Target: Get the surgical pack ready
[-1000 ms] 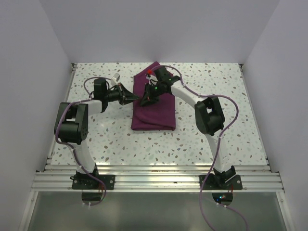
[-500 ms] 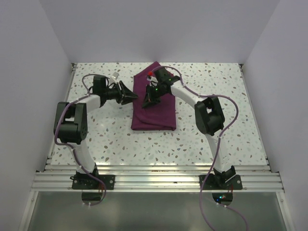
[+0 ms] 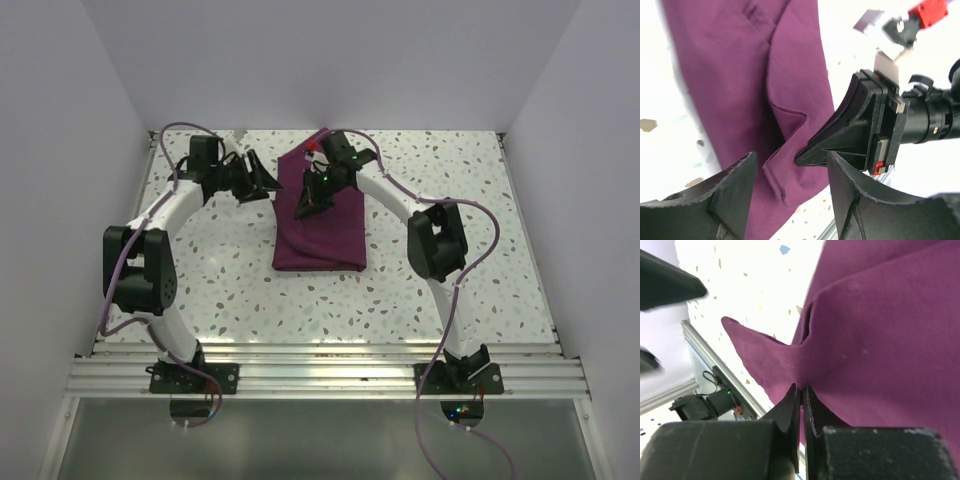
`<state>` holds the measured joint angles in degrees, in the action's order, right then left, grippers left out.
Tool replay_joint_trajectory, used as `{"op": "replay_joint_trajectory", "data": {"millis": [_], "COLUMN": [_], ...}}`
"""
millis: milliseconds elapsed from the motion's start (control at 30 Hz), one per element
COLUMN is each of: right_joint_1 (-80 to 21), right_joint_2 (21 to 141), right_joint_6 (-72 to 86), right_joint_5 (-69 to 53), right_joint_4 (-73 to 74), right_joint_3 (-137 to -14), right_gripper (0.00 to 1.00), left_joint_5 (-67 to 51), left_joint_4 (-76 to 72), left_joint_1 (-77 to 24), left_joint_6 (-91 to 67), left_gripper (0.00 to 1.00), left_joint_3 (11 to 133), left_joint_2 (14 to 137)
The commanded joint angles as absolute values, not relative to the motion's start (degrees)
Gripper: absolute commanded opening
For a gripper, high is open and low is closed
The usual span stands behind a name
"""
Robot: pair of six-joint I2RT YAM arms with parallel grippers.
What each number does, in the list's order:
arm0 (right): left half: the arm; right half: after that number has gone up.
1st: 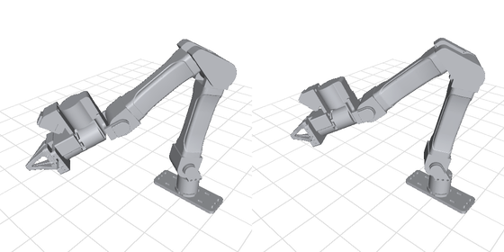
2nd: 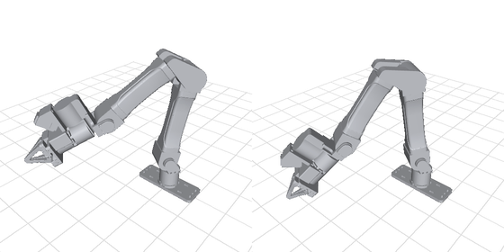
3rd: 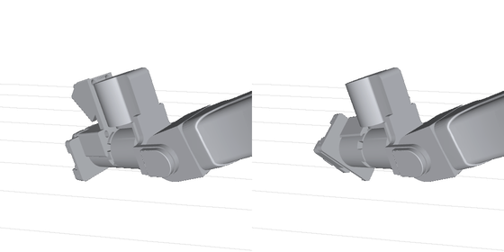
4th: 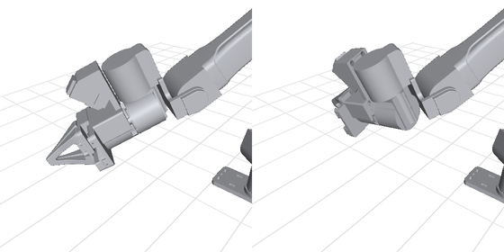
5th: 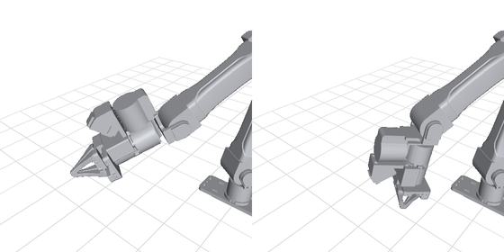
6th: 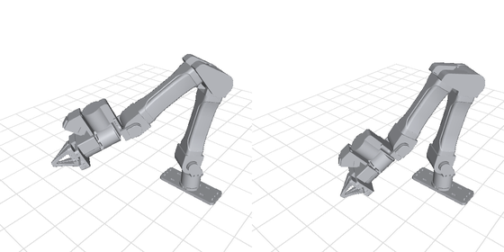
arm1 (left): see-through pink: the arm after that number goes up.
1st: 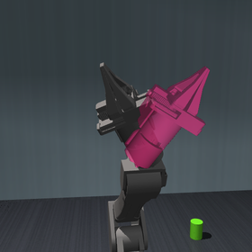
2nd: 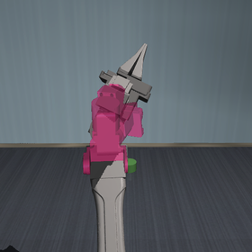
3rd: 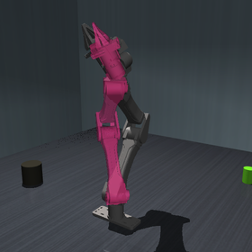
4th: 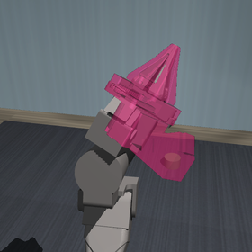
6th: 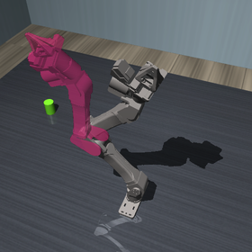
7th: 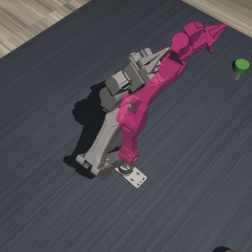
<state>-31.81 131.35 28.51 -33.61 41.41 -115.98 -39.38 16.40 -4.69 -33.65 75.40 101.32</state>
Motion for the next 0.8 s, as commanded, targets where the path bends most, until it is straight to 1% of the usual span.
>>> {"op": "replay_joint_trajectory", "data": {"millis": [0,167,267,367,433,467,600,767], "right_joint_1": [-31.73,-31.73,-31.73,-31.73,-31.82,-31.73,-31.73,-31.82], "right_joint_2": [128.94,128.94,128.50,128.06,128.32,128.32,128.32,128.67], "right_joint_6": [29.79,29.97,30.06,30.50,30.50,30.41,30.41,30.67], "right_joint_5": [-34.98,-34.89,-34.89,-34.89,-34.89,-34.89,-34.28,-33.66], "right_joint_4": [42.54,42.71,42.89,41.75,42.18,42.27,42.54,43.50], "right_joint_3": [-119.35,-119.62,-119.36,-118.48,-118.65,-118.91,-118.92,-119.53], "right_gripper": [0.00,0.00,0.00,0.00,0.00,0.00,0.00,0.00], "left_joint_5": [-39.28,-42.01,-41.31,-38.86,-35.96,-34.99,-27.26,-28.82], "left_joint_4": [19.51,17.15,17.75,20.98,20.66,20.92,22.94,19.69], "left_joint_1": [-7.11,-8.70,-8.88,-8.70,-8.70,-8.70,-8.96,-9.58], "left_joint_6": [-30.14,-32.95,-33.14,-32.26,-32.08,-32.08,-30.06,-29.62], "left_gripper": [0.62,0.62,0.58,0.52,0.53,0.57,0.59,0.61], "left_joint_3": [77.26,75.24,74.71,75.23,74.89,74.88,76.11,75.50], "left_joint_2": [101.41,103.01,103.18,103.36,101.61,100.73,95.12,91.85]}}
